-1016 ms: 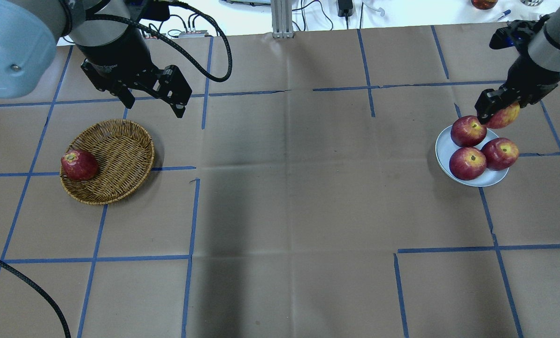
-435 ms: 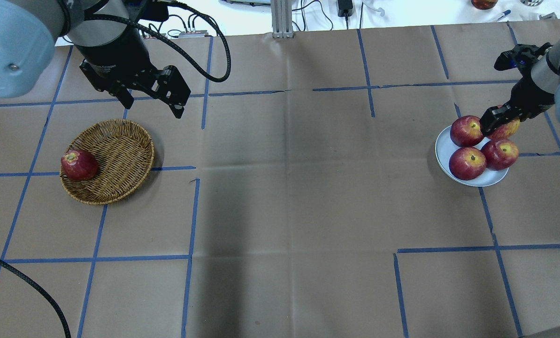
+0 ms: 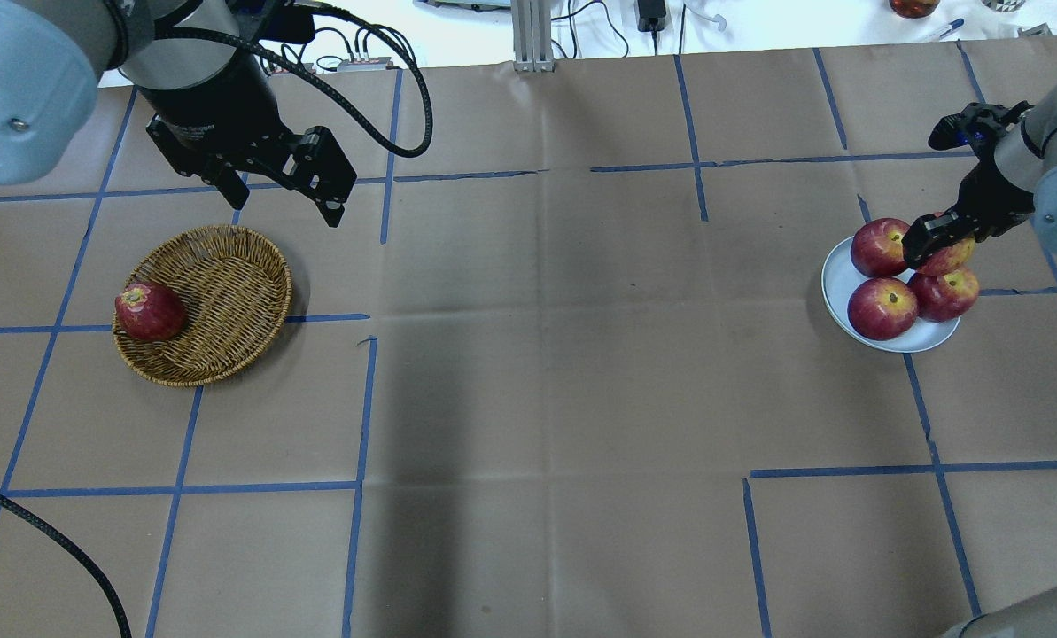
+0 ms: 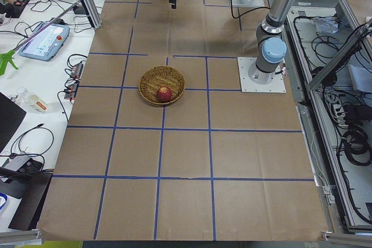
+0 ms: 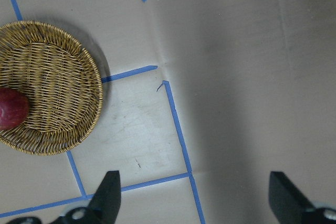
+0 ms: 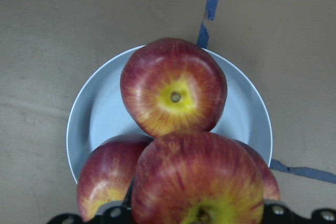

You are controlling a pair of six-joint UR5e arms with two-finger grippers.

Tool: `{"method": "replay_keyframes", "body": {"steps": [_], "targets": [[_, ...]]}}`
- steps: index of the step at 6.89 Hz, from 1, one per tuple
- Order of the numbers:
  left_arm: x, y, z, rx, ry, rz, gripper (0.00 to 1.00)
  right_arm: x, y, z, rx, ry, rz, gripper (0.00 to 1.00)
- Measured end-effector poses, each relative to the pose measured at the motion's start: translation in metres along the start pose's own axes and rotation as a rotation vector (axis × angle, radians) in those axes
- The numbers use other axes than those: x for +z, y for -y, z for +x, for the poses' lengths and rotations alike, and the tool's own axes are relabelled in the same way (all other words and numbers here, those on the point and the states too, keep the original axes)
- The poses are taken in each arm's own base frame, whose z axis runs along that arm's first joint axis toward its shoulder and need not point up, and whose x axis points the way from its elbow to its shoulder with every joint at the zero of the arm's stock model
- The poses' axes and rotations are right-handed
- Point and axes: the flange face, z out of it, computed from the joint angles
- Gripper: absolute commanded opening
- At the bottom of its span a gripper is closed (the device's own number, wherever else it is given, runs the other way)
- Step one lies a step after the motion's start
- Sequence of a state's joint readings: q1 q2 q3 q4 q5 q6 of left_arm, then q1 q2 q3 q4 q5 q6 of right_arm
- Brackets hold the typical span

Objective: Transfer apple from basket to plate
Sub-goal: 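Lower the apple onto the plate apples and open the right gripper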

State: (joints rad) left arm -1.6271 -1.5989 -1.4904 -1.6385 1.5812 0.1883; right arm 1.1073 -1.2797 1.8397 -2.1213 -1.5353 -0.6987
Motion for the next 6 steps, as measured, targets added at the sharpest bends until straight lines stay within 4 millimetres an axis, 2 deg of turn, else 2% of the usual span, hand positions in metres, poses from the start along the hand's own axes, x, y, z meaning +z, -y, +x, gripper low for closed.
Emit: {"method": "replay_keyframes", "body": {"steps": [1, 2, 3, 5, 6], "targets": [[-0.001, -0.002, 0.000, -0.001, -0.001, -0.003, 1.00, 0.002, -0.002, -0.002, 0.001, 0.003, -0.005, 0.64], [-0.001, -0.003, -0.001, -0.002, -0.001, -0.005, 1.00, 0.003, -0.003, -0.004, 0.001, 0.005, -0.008, 0.93], [-0.001, -0.003, -0.001, -0.002, -0.001, -0.005, 1.00, 0.004, -0.004, -0.005, 0.000, 0.006, -0.008, 1.00], [-0.002, -0.003, -0.001, -0.002, -0.002, -0.005, 1.00, 0.000, -0.004, -0.005, 0.000, -0.001, -0.009, 1.00], [-0.002, -0.003, -0.001, -0.003, -0.002, -0.004, 1.00, -0.009, -0.002, -0.006, -0.002, -0.012, 0.003, 1.00]]}}
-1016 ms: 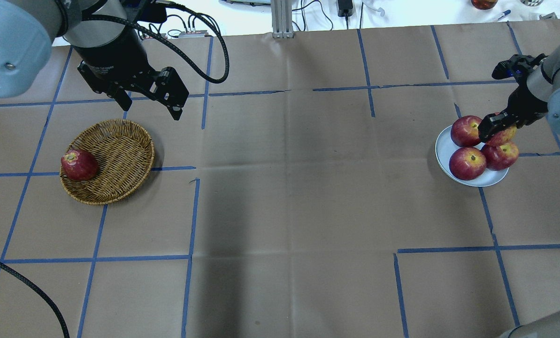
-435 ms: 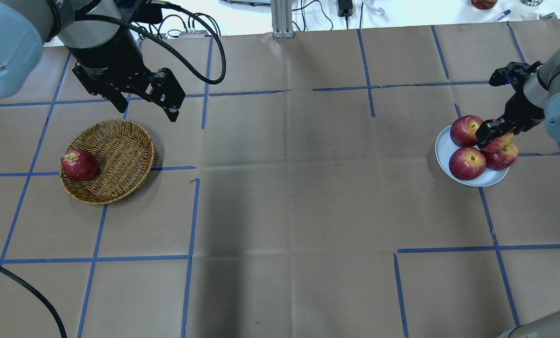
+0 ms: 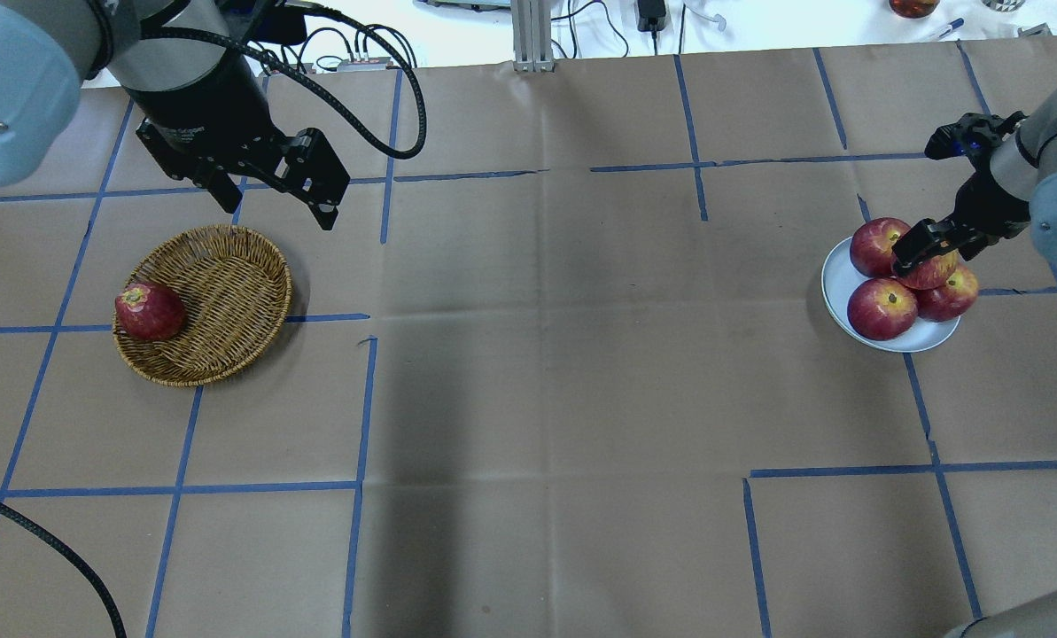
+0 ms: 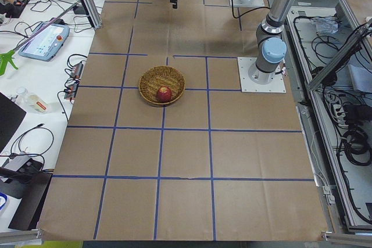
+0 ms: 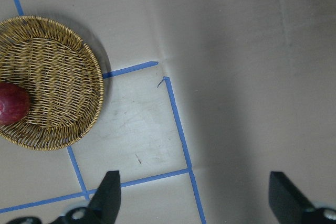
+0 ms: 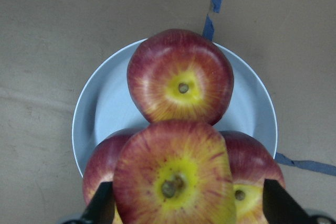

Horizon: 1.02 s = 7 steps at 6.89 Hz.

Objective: Transfer apple from basket to plate

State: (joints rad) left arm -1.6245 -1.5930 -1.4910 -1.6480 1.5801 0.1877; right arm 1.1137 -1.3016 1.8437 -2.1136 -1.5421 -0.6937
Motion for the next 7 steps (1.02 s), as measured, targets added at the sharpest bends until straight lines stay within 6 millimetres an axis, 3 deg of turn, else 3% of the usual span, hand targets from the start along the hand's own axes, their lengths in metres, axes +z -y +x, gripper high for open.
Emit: {"method": "replay_keyframes", "body": {"steps": [2, 3, 5, 7], "targets": [[0.000, 0.000, 0.000, 0.000, 0.000, 0.000, 1.00, -0.044, 0.005, -0.012, -0.022, -0.046, 0.059, 1.00], [0.000, 0.000, 0.000, -0.001, 0.000, 0.000, 1.00, -0.074, 0.007, -0.031, -0.039, -0.065, 0.087, 1.00], [0.000, 0.000, 0.000, -0.001, 0.001, 0.001, 1.00, -0.140, 0.010, -0.085, 0.015, -0.052, 0.088, 1.00], [0.000, 0.000, 0.000, -0.001, 0.001, 0.001, 1.00, -0.187, 0.018, -0.155, 0.145, -0.009, 0.018, 1.00]]}}
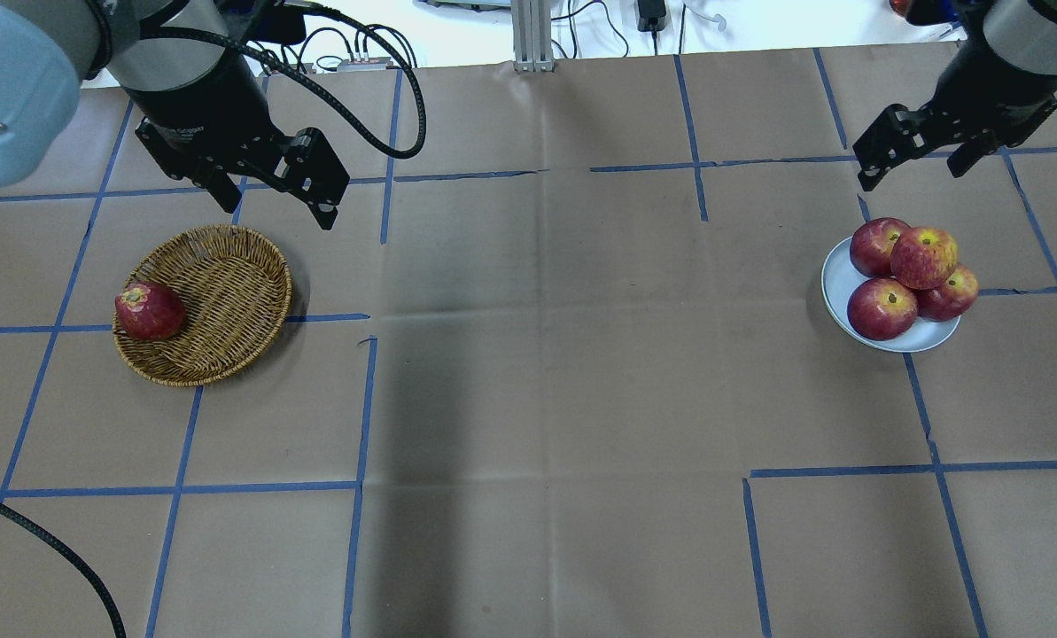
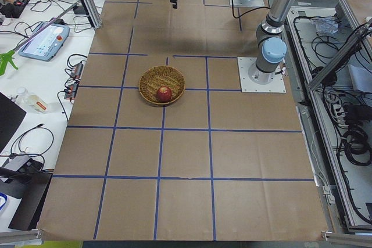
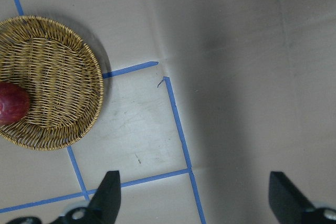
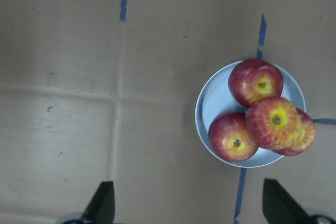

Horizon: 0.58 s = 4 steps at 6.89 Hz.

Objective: Transfer apple from basket to plate

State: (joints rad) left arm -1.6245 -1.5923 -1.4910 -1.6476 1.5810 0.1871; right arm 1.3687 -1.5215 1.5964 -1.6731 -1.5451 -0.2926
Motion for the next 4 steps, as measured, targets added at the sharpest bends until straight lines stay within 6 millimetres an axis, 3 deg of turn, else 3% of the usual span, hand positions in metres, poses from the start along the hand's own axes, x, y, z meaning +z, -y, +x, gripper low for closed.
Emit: {"method": "replay_keyframes", "body": {"steps": [2, 3, 4], "targets": [[0.000, 0.000, 0.000, 0.000, -0.001, 0.000, 1.00, -0.022, -0.018, -0.080, 0.083, 0.004, -0.072, 1.00], [0.000, 0.000, 0.000, 0.000, -0.001, 0.000, 1.00, -0.029, -0.029, -0.104, 0.102, 0.001, -0.078, 1.00], [0.000, 0.000, 0.000, 0.000, 0.000, 0.000, 1.00, -0.033, -0.034, -0.113, 0.110, -0.001, -0.077, 1.00]]}}
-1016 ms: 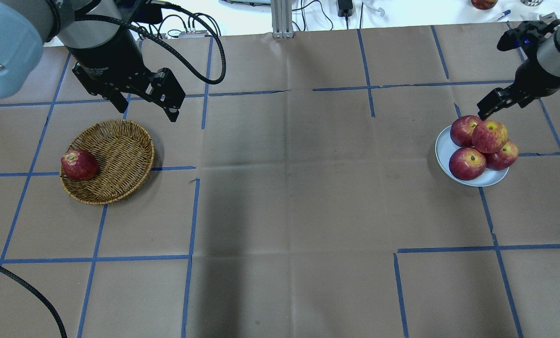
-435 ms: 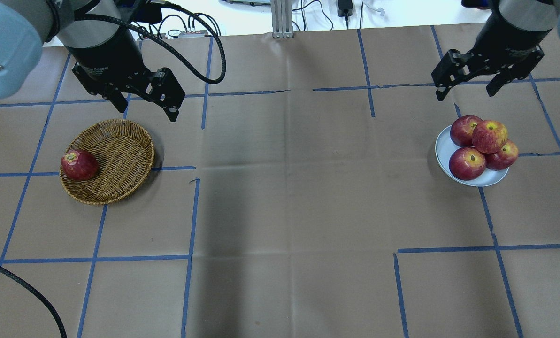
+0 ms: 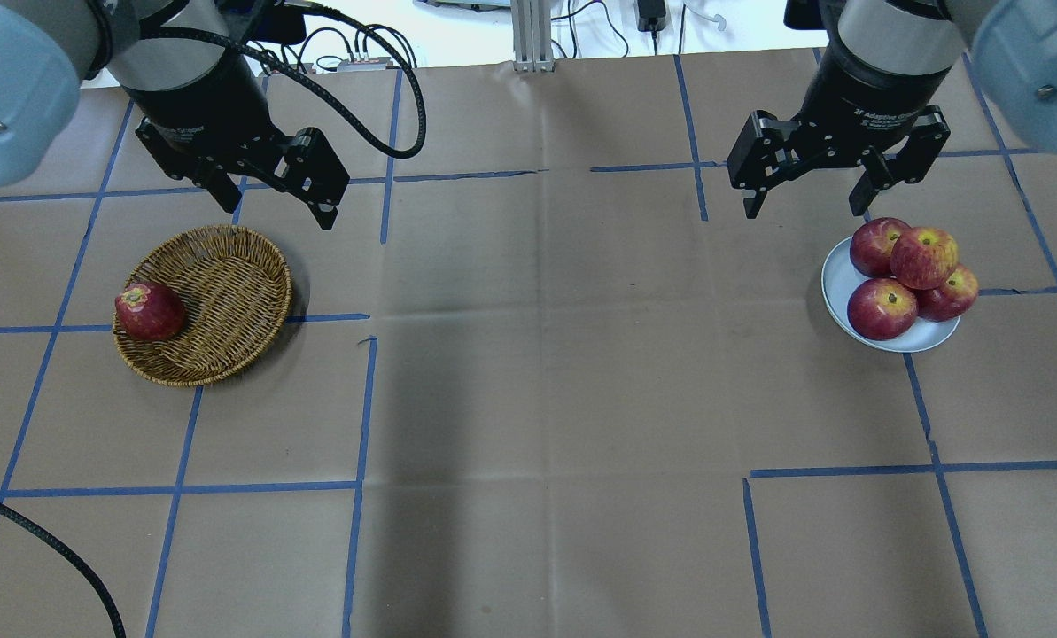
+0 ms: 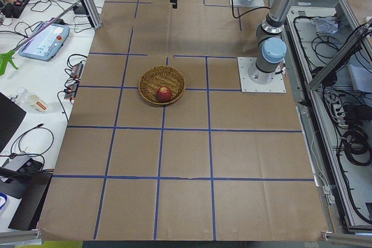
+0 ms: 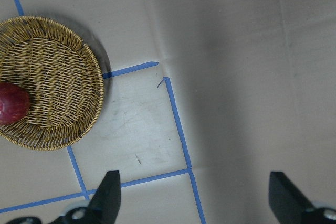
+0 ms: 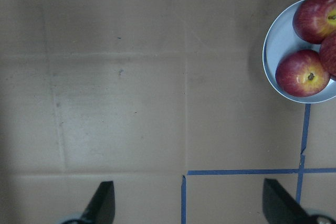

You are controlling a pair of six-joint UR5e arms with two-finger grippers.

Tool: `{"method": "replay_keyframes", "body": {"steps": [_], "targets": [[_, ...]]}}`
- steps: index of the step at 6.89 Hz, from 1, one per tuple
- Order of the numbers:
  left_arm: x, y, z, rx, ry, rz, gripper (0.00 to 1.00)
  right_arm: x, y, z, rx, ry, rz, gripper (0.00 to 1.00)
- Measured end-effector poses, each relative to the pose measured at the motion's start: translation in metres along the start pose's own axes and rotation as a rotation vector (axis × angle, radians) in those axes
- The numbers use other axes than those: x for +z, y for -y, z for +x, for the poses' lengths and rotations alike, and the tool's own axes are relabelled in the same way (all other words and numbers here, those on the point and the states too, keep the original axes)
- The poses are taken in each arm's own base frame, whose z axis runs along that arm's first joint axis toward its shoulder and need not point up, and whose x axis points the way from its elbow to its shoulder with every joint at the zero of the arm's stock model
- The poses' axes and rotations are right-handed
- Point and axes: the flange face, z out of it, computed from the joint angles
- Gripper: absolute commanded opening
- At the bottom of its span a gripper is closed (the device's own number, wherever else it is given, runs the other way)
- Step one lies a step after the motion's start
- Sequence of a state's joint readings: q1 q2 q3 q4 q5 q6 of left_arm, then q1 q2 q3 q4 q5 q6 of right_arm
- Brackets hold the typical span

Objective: Transfer apple from basket to plate

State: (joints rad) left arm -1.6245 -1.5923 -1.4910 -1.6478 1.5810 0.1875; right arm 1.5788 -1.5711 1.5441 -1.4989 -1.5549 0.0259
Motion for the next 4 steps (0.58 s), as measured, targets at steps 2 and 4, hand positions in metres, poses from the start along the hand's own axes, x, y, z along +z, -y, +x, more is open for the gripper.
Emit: {"method": "replay_keyframes", "body": {"steps": [2, 4], "targets": [[0.0000, 0.0000, -0.0001, 0.001, 0.000, 0.000, 1.00, 0.0001, -0.0017, -0.0031, 0.007, -0.002, -0.002, 1.00], [0.0028, -0.0015, 0.0004, 0.001, -0.001, -0.005, 1.00, 0.0013, -0.0015, -0.0033, 0.008, -0.003, -0.005, 1.00]]}}
